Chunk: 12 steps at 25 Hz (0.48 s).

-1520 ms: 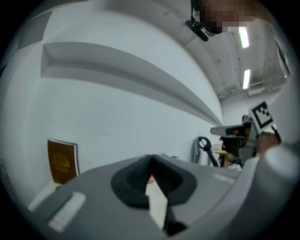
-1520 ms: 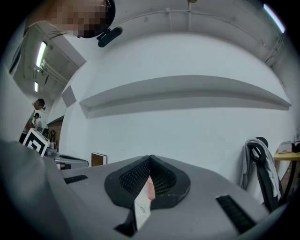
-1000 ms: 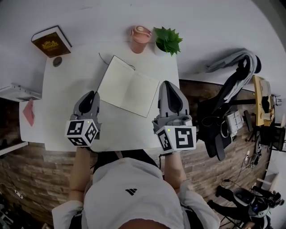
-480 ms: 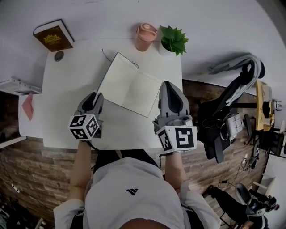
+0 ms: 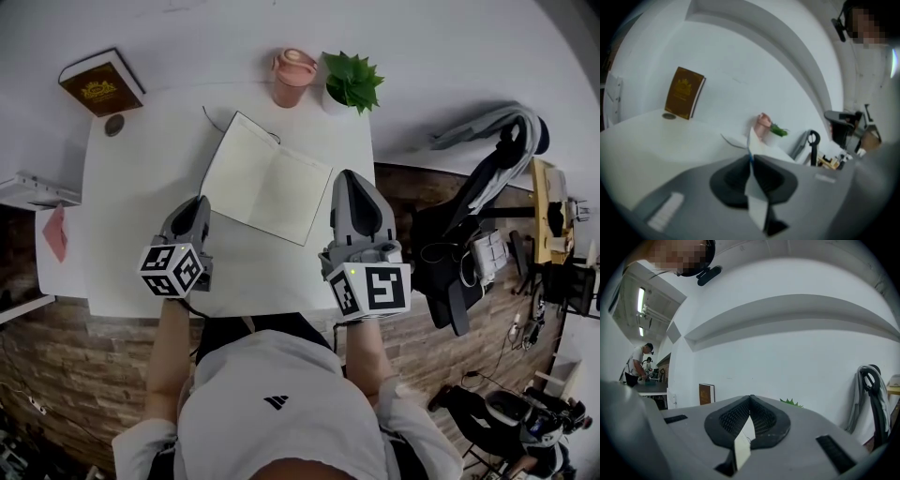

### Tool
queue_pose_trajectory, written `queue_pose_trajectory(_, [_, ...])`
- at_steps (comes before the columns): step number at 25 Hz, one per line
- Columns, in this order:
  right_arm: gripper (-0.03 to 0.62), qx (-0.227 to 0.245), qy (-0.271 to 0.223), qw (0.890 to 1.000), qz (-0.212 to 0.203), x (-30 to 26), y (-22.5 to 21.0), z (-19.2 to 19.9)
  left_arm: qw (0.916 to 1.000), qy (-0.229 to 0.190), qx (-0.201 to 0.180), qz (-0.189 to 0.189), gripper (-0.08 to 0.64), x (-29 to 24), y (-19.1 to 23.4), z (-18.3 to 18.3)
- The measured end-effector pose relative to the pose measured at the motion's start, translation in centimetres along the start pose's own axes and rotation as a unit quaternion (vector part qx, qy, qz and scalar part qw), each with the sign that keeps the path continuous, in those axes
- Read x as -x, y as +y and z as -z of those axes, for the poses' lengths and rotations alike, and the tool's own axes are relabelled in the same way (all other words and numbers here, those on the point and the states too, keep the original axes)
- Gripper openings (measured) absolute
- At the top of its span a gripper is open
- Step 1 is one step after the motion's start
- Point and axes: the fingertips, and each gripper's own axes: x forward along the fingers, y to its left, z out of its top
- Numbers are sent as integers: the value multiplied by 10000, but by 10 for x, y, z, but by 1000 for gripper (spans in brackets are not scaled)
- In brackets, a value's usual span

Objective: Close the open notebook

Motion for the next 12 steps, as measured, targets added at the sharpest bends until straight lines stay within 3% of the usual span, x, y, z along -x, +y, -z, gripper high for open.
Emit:
queue_pose_trajectory(3, [-6, -17, -25, 10000, 58, 1, -3, -1, 9982, -80, -372, 464, 23, 3, -22, -6])
queue_pose_trajectory(7, [-6, -42, -48, 9999, 121, 3, -6, -2, 9879, 11, -1077, 1118, 20, 6, -59, -9])
queue_pose_trajectory(12, [-6, -51, -53, 9997, 215, 8, -7, -2, 9747, 377, -1229, 1831, 15, 2, -102, -1])
